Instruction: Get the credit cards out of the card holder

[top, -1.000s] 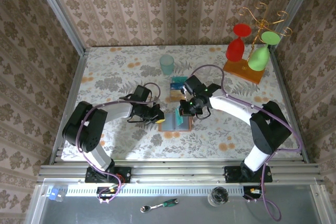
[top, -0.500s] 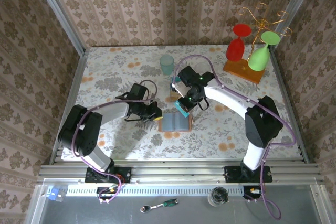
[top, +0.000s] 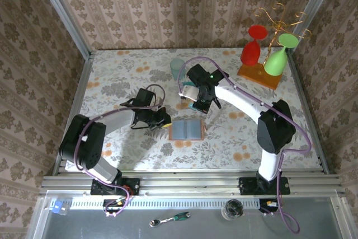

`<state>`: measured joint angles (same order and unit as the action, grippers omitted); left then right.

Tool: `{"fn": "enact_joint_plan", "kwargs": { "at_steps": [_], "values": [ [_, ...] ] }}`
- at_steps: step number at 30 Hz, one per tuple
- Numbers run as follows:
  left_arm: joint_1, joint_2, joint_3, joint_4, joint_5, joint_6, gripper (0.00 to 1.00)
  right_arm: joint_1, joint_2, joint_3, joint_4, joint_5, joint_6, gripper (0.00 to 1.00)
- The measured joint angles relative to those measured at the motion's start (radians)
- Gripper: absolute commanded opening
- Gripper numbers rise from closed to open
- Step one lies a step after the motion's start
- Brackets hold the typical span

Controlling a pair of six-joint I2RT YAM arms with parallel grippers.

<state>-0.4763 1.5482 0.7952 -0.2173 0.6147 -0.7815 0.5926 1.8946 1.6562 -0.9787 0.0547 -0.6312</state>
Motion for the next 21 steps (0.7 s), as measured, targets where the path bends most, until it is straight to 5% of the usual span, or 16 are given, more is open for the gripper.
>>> {"fn": "enact_joint_plan", "kwargs": {
  "at_steps": [21],
  "values": [
    [0.007, -0.054, -0.016, -0.039, -0.037, 0.0, 0.0, -0.074, 0.352, 0.595, -0.119, 0.066, -0.19, 0.0]
  ]
}}
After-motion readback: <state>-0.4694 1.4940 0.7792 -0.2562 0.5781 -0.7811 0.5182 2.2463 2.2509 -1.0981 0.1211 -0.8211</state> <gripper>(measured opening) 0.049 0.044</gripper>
